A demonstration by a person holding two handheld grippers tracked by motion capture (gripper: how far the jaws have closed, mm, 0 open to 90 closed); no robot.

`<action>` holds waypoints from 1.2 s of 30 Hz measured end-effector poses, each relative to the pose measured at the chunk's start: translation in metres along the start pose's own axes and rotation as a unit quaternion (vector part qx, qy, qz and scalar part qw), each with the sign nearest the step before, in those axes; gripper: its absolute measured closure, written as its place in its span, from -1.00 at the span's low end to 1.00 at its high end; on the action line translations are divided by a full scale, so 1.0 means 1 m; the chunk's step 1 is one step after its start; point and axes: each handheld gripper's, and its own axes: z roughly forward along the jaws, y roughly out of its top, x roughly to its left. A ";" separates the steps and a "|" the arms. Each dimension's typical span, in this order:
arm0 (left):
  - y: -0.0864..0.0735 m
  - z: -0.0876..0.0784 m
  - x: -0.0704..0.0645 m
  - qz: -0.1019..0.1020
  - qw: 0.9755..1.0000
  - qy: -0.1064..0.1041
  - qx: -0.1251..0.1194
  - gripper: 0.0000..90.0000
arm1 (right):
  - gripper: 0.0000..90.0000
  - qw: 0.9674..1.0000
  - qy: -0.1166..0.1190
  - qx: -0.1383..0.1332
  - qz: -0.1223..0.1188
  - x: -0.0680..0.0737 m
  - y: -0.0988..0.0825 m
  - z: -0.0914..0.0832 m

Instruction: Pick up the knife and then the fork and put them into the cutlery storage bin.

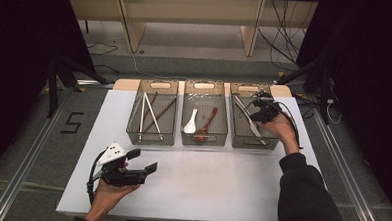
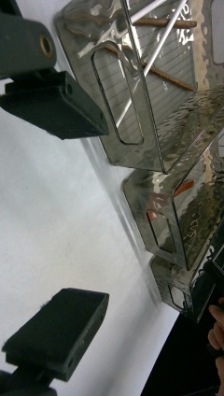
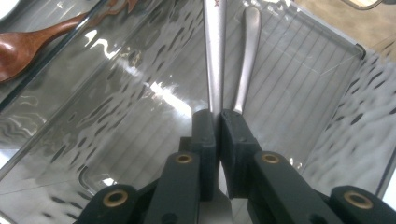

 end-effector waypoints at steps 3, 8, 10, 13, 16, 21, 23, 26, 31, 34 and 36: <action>0.000 0.000 0.000 -0.002 1.000 0.000 -0.001 -0.65 | 0.89 1.000 0.000 0.002 0.001 0.000 -0.001 0.002; 0.000 0.000 0.000 -0.002 1.000 0.001 -0.002 -0.65 | 0.84 1.000 0.003 0.004 0.002 0.002 -0.001 0.007; 0.000 0.000 0.000 -0.002 1.000 0.000 -0.001 -0.65 | 0.69 1.000 0.009 -0.004 0.006 0.003 0.000 0.005; 0.000 0.000 0.000 -0.002 1.000 0.000 -0.001 -0.65 | 0.63 1.000 0.010 -0.014 0.001 0.006 0.002 0.001; 0.000 0.000 0.000 -0.002 1.000 0.000 -0.001 -0.65 | 0.44 0.999 0.017 -0.028 0.005 0.008 0.003 -0.006; 0.000 0.001 0.000 0.000 1.000 0.000 0.000 -0.65 | 0.21 0.998 0.032 -0.053 -0.001 0.019 0.000 -0.018; 0.000 0.001 0.000 0.000 1.000 0.000 0.000 -0.65 | 0.15 0.997 0.043 -0.071 -0.001 0.025 -0.002 -0.023; 0.000 0.000 0.000 -0.005 1.000 -0.002 -0.001 -0.65 | 0.05 0.994 0.053 -0.093 -0.004 0.034 -0.006 -0.030; 0.000 0.000 0.002 -0.006 1.000 -0.002 -0.003 -0.65 | -0.11 0.989 0.076 -0.130 0.005 0.048 -0.013 -0.044; 0.000 0.001 0.002 -0.006 1.000 -0.003 -0.001 -0.65 | -0.18 0.986 0.085 -0.145 0.009 0.056 -0.018 -0.050; 0.000 0.000 0.002 -0.006 1.000 -0.003 -0.001 -0.65 | -0.22 0.984 0.090 -0.155 0.011 0.061 -0.022 -0.054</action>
